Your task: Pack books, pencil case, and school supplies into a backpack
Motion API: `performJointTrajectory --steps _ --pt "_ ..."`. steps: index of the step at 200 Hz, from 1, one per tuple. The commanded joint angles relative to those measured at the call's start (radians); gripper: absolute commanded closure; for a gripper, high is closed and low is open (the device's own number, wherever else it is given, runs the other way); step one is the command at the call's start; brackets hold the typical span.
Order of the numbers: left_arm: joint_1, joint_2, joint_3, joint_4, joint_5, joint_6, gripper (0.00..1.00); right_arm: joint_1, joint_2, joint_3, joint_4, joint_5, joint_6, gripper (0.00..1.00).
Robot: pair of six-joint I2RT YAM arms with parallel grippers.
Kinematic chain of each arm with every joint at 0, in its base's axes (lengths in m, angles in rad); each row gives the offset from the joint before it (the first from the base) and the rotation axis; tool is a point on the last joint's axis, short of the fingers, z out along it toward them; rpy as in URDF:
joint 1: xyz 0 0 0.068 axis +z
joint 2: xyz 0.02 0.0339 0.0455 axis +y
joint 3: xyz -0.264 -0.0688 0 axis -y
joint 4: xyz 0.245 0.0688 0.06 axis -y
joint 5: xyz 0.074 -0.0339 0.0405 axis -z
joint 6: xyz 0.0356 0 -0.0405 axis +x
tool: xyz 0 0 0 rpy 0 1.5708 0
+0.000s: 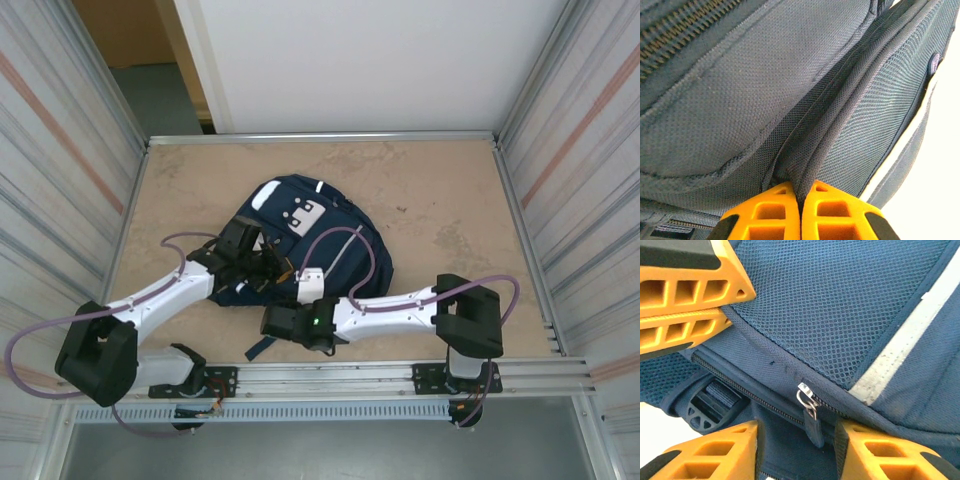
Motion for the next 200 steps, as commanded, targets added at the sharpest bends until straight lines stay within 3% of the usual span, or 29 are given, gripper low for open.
performJointTrajectory --steps 1,47,95,146,169,200 --pt "0.007 -0.058 0.0 0.005 0.042 -0.013 1.0 -0.031 0.018 -0.03 0.058 0.008 -0.015 0.67" --pt "0.007 -0.071 -0.012 0.003 0.041 -0.015 1.0 -0.038 0.047 -0.034 0.092 0.032 -0.048 0.78" --pt "0.02 -0.081 -0.006 -0.034 0.001 0.029 1.0 -0.031 0.0 -0.058 0.065 0.019 -0.029 1.0" --pt "0.09 -0.072 -0.004 -0.048 0.003 0.111 1.0 -0.016 -0.136 -0.103 -0.056 -0.017 -0.017 1.0" --pt "0.12 -0.051 0.012 -0.051 -0.011 0.227 1.0 -0.035 -0.185 -0.163 0.016 -0.14 -0.208 1.0" --pt "0.165 0.017 0.079 -0.131 -0.027 0.347 1.0 -0.068 -0.265 -0.225 0.001 -0.267 -0.332 1.0"
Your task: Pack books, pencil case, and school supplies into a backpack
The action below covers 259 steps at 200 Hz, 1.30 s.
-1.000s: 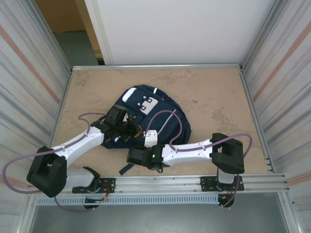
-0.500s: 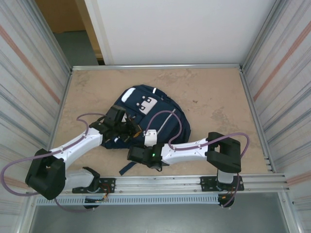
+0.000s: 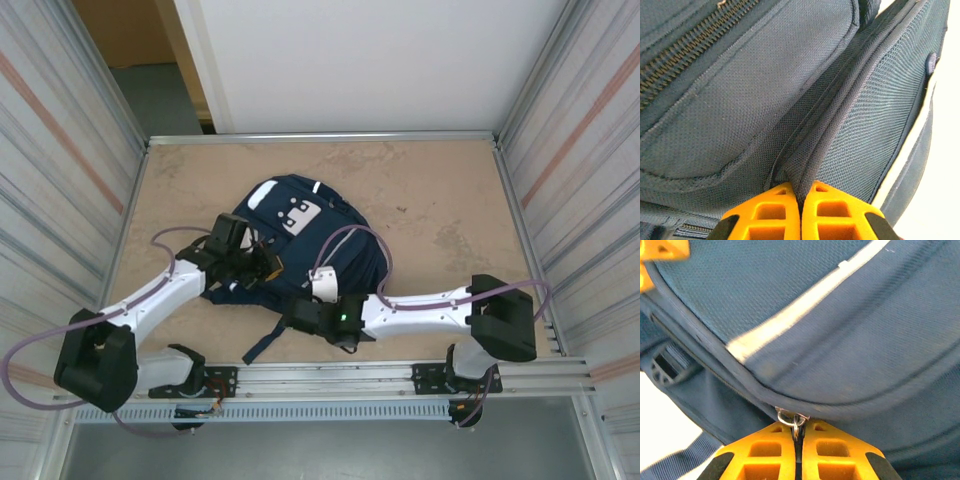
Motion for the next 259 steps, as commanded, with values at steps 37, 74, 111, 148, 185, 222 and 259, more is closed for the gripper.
performJointTrajectory --steps 37,74,111,148,185,222,259 --pt "0.093 0.101 0.101 -0.063 -0.095 0.21 1.0 -0.097 -0.16 -0.117 -0.078 -0.205 -0.286 1.0" --pt "0.126 0.174 0.166 -0.083 -0.159 0.286 1.0 -0.181 -0.262 -0.168 -0.022 -0.284 -0.435 1.0" --pt "0.15 0.299 0.302 -0.088 -0.094 0.342 1.0 -0.277 -0.311 -0.194 0.034 -0.375 -0.554 1.0" --pt "0.203 0.365 0.431 -0.127 -0.023 0.381 0.71 -0.29 -0.246 -0.152 0.145 -0.501 -0.655 1.0" --pt "0.199 0.092 0.288 -0.214 -0.129 0.309 0.54 -0.239 -0.066 0.035 0.223 -0.564 -0.692 1.0" --pt "0.17 -0.155 0.055 -0.274 -0.104 0.204 0.52 -0.18 0.066 0.15 0.296 -0.626 -0.715 1.0" --pt "0.135 -0.246 -0.082 -0.227 -0.108 0.119 0.51 -0.128 0.132 0.157 0.37 -0.638 -0.668 1.0"
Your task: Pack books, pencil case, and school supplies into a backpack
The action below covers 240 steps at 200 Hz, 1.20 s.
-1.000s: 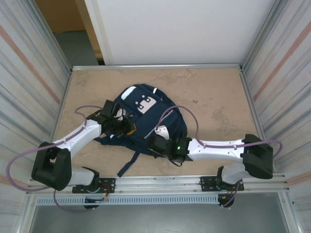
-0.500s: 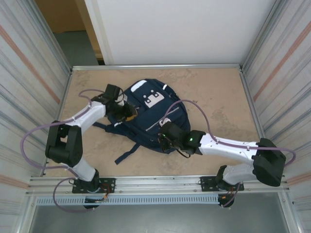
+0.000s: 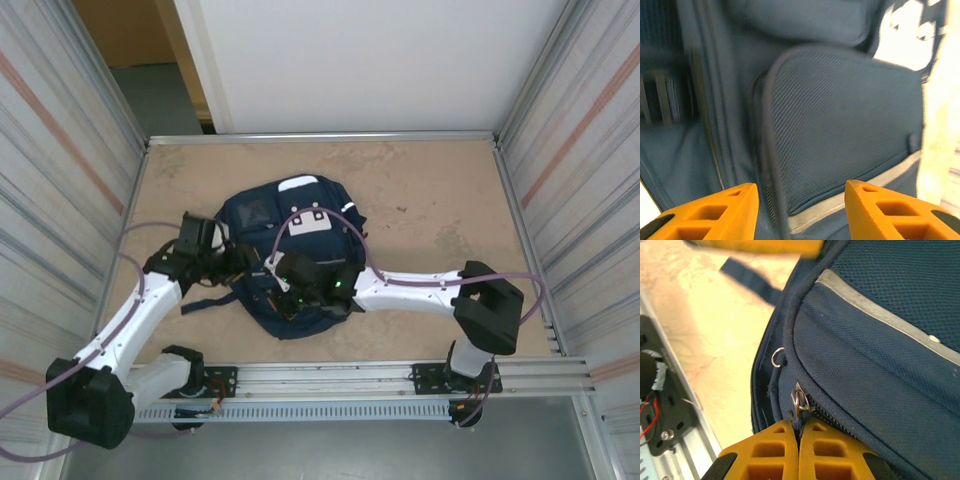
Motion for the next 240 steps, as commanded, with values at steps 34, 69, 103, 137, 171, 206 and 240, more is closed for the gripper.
performJointTrajectory --steps 34,69,103,137,171,206,240 --pt "-0.022 0.046 -0.079 0.096 0.048 -0.128 0.63 0.056 0.057 0.033 0.097 -0.025 0.04 1.0" --pt "-0.026 0.068 -0.016 0.086 -0.011 -0.015 1.0 0.059 0.04 0.035 -0.04 0.098 0.041 1.0" --pt "0.025 0.138 0.038 0.063 -0.011 0.095 1.0 0.034 -0.036 -0.026 -0.246 0.233 -0.021 1.0" --pt "0.046 0.274 0.132 0.046 -0.018 0.227 1.0 -0.063 -0.163 -0.169 -0.273 0.243 0.039 1.0" --pt "0.091 0.391 0.193 0.099 0.054 0.257 1.0 -0.165 -0.251 -0.254 -0.283 0.271 0.056 1.0" --pt "0.252 0.535 0.359 0.022 0.163 0.278 0.99 -0.187 -0.315 -0.276 -0.253 0.29 0.01 1.0" --pt "0.217 0.472 0.403 0.066 0.114 0.195 0.64 -0.098 -0.229 -0.174 -0.148 0.272 0.006 1.0"
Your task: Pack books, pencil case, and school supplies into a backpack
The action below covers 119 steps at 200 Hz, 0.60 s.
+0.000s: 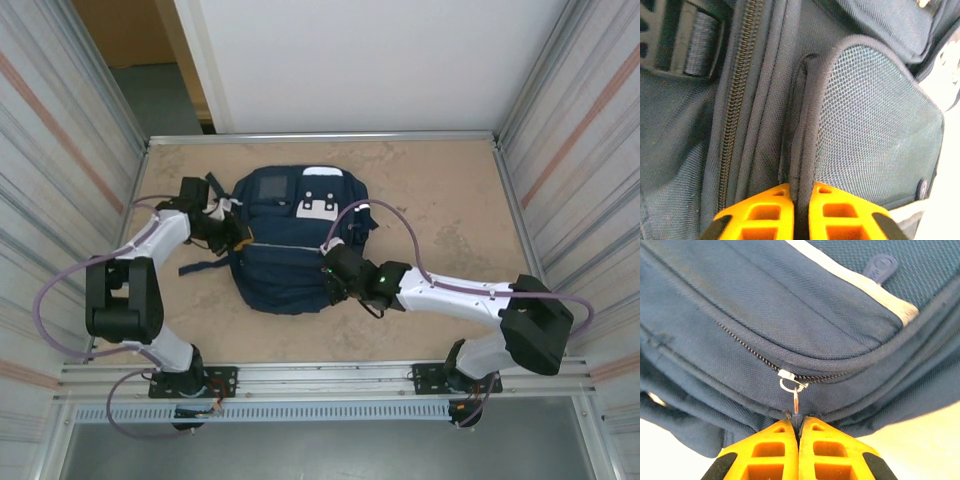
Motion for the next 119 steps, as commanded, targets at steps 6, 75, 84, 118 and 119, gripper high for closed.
performJointTrajectory --steps 6,75,84,118,119 --pt "-0.045 -0.121 0.04 0.053 -0.156 -0.032 0.6 0.078 0.061 0.086 0.004 0.021 -0.017 1.0" --pt "-0.107 -0.523 -0.278 -0.153 -0.312 -0.193 0.48 0.216 0.286 0.299 0.075 -0.07 -0.081 1.0" --pt "-0.116 -0.568 -0.307 -0.157 -0.328 -0.222 0.48 0.226 0.287 0.289 0.095 -0.084 -0.076 1.0" --pt "-0.134 -0.609 -0.351 -0.148 -0.359 -0.28 0.47 0.26 0.299 0.268 0.141 -0.123 -0.038 1.0" --pt "-0.135 -0.609 -0.351 -0.145 -0.357 -0.282 0.47 0.262 0.299 0.269 0.142 -0.123 -0.038 1.0"
